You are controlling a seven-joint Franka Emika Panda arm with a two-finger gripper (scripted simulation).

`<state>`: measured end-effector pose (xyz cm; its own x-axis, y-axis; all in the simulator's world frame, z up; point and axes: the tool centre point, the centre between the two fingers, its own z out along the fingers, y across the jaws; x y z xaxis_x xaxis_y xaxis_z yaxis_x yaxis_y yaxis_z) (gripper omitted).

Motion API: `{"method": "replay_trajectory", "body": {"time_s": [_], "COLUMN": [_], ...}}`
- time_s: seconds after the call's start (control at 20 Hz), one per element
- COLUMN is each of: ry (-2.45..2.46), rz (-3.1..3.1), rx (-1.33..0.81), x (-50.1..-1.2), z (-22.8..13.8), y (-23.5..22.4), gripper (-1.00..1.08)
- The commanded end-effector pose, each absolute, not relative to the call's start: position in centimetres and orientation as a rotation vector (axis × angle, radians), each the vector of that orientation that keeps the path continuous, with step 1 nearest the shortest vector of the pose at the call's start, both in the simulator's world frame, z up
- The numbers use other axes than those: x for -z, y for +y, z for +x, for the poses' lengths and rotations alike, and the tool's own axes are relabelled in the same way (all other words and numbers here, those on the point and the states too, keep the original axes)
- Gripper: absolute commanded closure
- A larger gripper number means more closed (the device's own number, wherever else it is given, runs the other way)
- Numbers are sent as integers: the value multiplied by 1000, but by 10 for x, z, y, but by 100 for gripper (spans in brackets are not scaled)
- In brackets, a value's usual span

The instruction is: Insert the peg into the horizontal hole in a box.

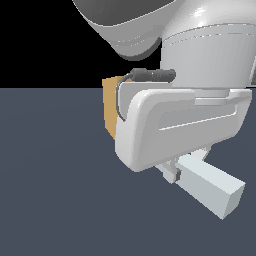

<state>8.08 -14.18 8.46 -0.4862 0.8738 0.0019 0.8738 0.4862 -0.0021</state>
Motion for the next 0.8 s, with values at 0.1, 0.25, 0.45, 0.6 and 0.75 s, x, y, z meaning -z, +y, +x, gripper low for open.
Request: {"method": "replay_trajectory", "body": {"time_s": [0.1,0.25,0.45,0.6,0.75], "ry": [-2674,-2651,-2627,-2613,-2604], "rz": [-1649,-1685,-1723,-1743,-1757], "rx": [0,0,0,0,0], "x": [-104,-116,-128,-135,-140], "z": [86,90,97,101,104], "y": [-103,-78,-52,-37,-28], "gripper": [108,108,108,108,108]}}
